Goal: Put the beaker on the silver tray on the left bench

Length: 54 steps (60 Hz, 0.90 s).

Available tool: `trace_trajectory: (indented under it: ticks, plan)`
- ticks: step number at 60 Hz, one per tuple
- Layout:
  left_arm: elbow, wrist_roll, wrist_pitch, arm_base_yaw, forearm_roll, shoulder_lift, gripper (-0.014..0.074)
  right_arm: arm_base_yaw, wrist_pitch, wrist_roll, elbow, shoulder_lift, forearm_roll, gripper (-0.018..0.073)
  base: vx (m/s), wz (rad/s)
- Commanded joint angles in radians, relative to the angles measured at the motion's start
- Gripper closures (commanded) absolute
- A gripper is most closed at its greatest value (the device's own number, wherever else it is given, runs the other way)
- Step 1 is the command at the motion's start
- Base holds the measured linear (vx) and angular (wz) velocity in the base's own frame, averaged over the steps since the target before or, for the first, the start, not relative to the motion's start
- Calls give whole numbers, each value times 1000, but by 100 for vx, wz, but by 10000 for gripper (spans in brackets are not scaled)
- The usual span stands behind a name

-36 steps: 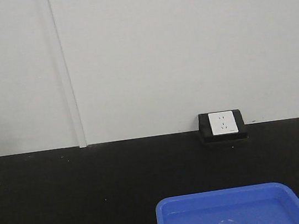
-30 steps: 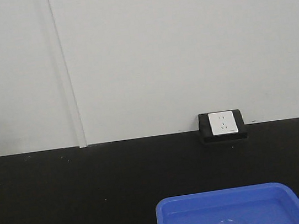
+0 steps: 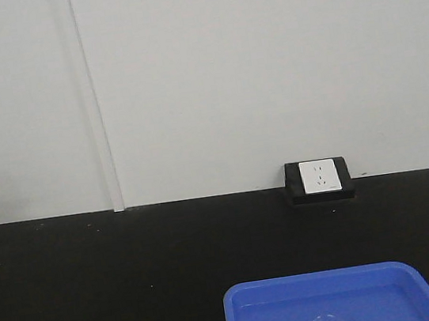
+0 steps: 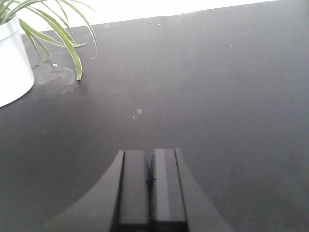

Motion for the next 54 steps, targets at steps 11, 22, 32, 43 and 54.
trace_trajectory:
  ticks: [11, 22, 32, 43, 54]
  plan:
    - [20, -2, -75, -5, -3, -7, 595, 0, -86, -13, 5, -11, -12, 571, 0, 0]
    - [20, -2, -75, -5, -3, -7, 595, 0, -89, -8, 5, -11, 0, 571, 0, 0]
    - [20, -2, -75, -5, -3, -7, 595, 0, -105, 32, 5, -11, 38, 571, 0, 0]
    - [20, -2, -75, -5, -3, -7, 595, 0, -147, 31, 5, -11, 38, 571, 0, 0]
    - [20, -2, -75, -5, -3, -7, 595, 0, -303, 28, 5, -11, 38, 571, 0, 0]
